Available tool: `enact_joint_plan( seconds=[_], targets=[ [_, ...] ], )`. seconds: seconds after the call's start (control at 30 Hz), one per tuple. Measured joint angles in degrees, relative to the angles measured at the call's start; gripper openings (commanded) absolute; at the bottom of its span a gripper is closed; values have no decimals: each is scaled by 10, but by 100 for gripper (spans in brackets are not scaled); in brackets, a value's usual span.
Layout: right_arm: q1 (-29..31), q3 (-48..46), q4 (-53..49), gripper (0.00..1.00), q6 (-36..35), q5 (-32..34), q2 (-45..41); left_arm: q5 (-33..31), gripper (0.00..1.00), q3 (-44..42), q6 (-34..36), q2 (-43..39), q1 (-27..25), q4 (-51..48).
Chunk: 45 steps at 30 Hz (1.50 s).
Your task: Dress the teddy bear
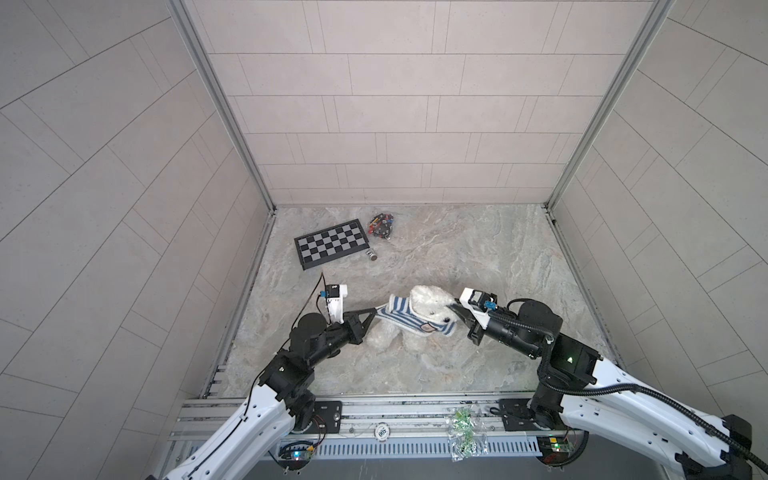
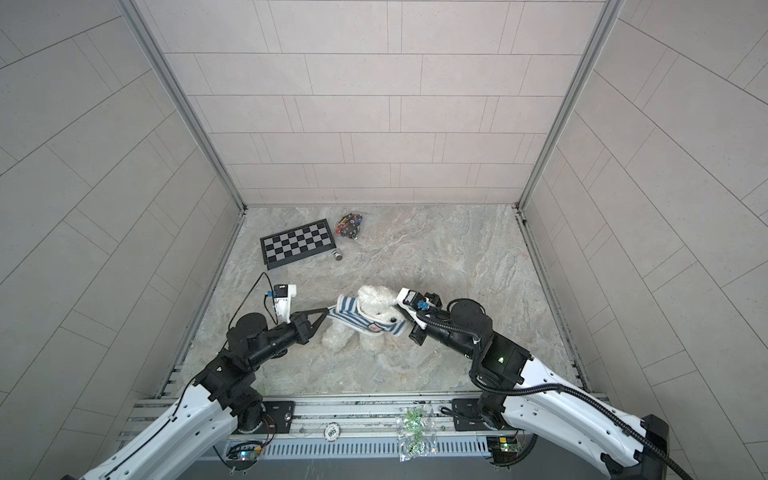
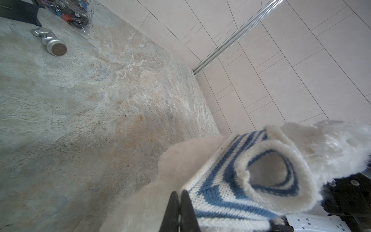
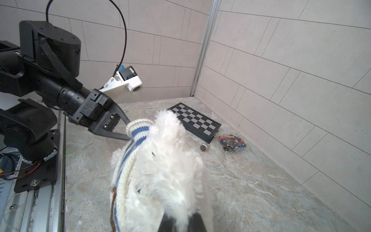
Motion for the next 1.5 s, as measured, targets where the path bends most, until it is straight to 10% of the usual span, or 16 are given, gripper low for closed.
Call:
enact_joint_plan(
  seconds=[0.83,1.5],
  targets=[
    [-10,122,-92,0,50,137,144,24,0,0,21,11,-100,86],
    [-117,123,-144,0,168,77,151,-28,0,-26,66,49,-52,27]
  ],
)
